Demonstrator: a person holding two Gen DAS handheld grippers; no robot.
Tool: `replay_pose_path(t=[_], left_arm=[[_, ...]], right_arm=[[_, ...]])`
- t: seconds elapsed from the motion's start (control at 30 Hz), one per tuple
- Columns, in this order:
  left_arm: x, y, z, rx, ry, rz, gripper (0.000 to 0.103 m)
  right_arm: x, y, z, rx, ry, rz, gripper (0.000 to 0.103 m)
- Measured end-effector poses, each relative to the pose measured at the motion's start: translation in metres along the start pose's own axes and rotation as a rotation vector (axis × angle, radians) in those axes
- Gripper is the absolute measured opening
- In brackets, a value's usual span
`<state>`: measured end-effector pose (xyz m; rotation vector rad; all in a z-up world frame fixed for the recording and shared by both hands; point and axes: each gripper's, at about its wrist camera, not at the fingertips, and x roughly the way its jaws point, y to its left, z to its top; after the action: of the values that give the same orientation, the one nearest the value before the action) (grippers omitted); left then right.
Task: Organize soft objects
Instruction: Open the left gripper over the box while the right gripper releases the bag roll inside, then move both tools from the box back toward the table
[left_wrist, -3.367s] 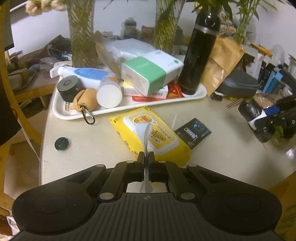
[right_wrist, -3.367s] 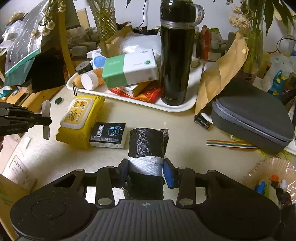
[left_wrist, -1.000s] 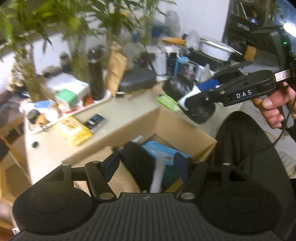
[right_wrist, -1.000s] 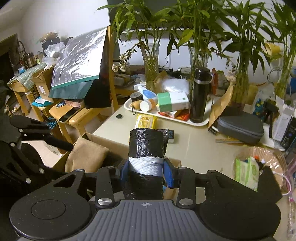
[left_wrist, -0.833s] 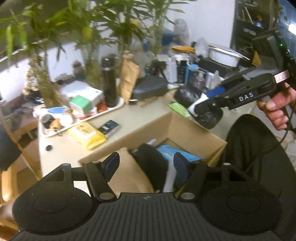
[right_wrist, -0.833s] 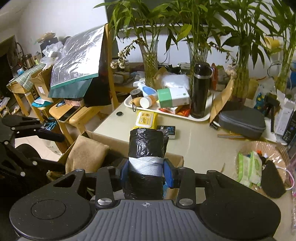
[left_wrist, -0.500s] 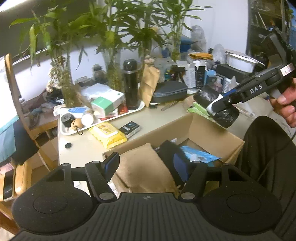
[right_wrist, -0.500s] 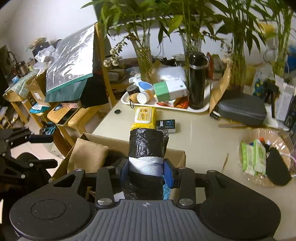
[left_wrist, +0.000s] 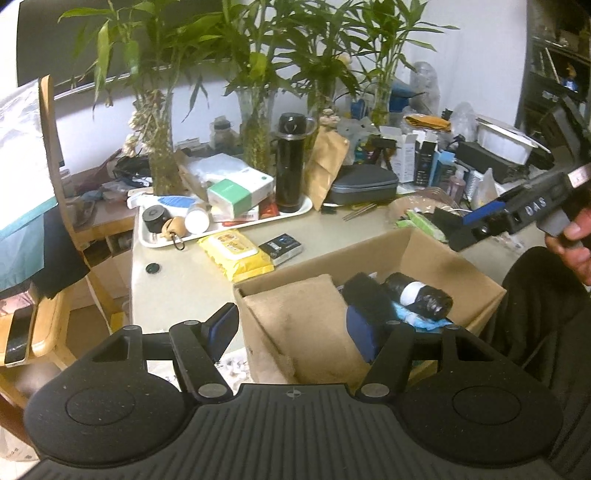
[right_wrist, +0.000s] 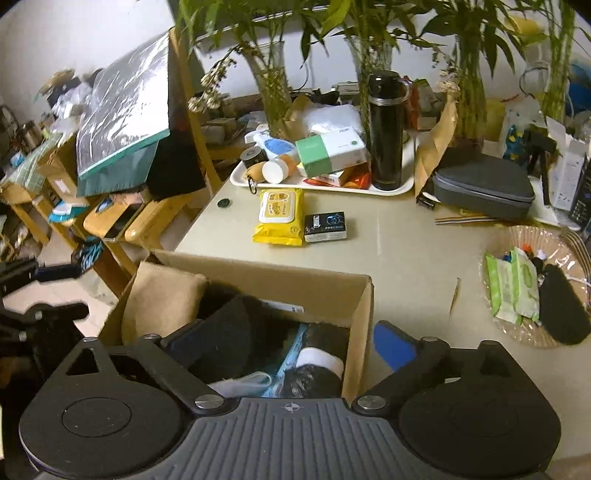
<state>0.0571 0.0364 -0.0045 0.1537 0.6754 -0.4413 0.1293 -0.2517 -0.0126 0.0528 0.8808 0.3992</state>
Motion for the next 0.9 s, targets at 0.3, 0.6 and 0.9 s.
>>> replay_pose_path(t=[0.3, 0.6, 0.9], left_arm=[[0.006, 0.011, -0.004, -0.030, 0.029, 0.040, 0.064], [0.014, 0.015, -0.006, -0.046, 0.052, 0.060, 0.064], [0.025, 0.022, -0.001, -0.088, 0.062, 0.074, 0.064]], right_arm=[[0.001, 0.004, -0.009, -0.062, -0.017, -0.031, 0.103], [0.001, 0.001, -0.015, -0.084, -0.037, -0.030, 0.103], [0.002, -0.009, -0.015, -0.064, -0.096, -0.045, 0.103]])
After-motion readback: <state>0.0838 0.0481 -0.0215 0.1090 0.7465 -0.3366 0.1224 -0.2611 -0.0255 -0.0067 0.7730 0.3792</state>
